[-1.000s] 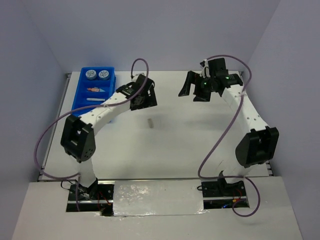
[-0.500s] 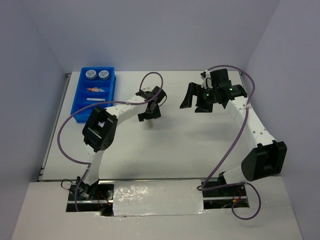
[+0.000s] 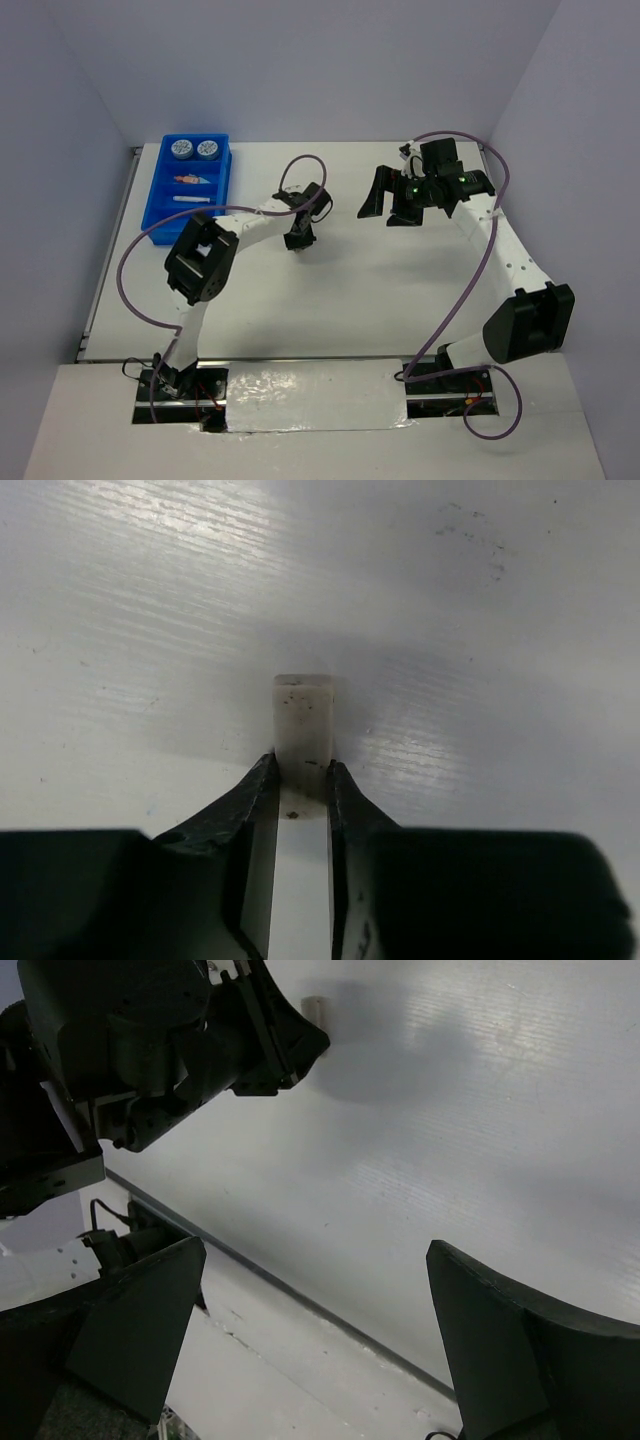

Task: Sort the stationery into containers
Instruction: Pick up the stationery from the center of the board, then place the stationery in the storage box, then reset both arms

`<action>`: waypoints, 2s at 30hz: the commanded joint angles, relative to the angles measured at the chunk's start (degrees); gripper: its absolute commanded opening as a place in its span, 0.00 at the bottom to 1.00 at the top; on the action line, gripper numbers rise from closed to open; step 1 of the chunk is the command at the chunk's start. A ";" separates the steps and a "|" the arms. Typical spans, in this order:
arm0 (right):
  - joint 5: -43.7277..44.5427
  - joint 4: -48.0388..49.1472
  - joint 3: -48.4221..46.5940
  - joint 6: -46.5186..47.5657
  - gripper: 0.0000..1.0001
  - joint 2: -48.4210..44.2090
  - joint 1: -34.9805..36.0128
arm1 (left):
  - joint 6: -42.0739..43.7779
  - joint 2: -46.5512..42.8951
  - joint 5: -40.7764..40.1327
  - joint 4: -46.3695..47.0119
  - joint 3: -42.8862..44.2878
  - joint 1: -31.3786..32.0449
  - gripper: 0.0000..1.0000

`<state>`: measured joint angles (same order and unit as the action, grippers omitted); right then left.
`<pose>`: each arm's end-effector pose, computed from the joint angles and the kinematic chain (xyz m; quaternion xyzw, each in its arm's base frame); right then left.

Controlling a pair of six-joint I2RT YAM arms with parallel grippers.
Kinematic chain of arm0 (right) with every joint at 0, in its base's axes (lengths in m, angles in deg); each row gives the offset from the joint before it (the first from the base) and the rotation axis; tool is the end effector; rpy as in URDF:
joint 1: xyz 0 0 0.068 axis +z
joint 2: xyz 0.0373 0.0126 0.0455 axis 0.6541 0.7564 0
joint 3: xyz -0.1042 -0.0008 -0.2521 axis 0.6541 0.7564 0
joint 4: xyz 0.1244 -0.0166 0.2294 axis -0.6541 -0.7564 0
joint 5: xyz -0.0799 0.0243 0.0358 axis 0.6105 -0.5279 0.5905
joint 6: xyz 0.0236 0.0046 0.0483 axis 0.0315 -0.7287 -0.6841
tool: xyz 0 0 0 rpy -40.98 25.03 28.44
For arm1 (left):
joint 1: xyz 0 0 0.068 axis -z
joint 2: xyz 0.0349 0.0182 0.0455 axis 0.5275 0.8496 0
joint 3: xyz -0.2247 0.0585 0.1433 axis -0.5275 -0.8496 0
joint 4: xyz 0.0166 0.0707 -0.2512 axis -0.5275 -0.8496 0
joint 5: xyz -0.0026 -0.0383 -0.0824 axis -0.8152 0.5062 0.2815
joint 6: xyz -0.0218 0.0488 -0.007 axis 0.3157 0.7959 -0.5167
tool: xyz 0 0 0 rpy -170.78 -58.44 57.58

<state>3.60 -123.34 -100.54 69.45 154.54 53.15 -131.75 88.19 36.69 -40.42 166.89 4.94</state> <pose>0.2852 0.0797 0.3427 -0.0198 0.9176 0.3123 0.2450 0.3584 -0.2522 0.1682 -0.1894 0.9476 -0.0121 0.2570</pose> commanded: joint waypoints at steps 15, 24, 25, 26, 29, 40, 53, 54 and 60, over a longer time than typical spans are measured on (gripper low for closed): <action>-3.28 2.57 0.34 0.28 1.00 -1.03 1.68 | 1.01 -28.95 8.42 5.66 -11.36 -32.72 0.08; -3.37 1.77 -0.45 0.89 1.00 -0.59 2.47 | -2.24 -30.62 8.52 8.38 -19.17 -41.52 0.17; -3.37 1.86 -0.28 0.81 1.00 -0.68 2.47 | -1.89 -30.53 8.25 8.47 -19.35 -42.22 0.19; -3.37 1.95 -0.19 0.81 1.00 -0.68 2.82 | -1.54 -30.09 7.90 8.21 -19.35 -42.48 0.20; -3.55 1.95 0.07 0.81 1.00 -0.76 3.09 | -1.18 -29.74 7.90 9.42 -20.66 -43.54 0.23; -3.46 1.34 -0.45 1.16 1.00 -0.41 3.61 | -1.18 -28.07 8.16 11.63 -22.16 -44.59 0.54; 11.96 -2.96 -7.38 3.35 1.00 -7.94 3.70 | 16.43 -29.56 7.12 -0.29 -7.07 -41.18 0.90; 14.80 -3.32 -8.09 4.22 1.00 -9.45 3.61 | 18.57 -29.73 3.19 -3.10 -3.04 -38.65 0.92; 35.01 -9.65 -9.86 4.59 1.00 -21.40 3.61 | 26.85 -45.44 -2.65 -8.50 -10.63 -29.49 0.99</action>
<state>24.52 -128.26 -108.03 73.10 140.21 56.47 -111.67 51.12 37.85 -42.26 160.31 -27.35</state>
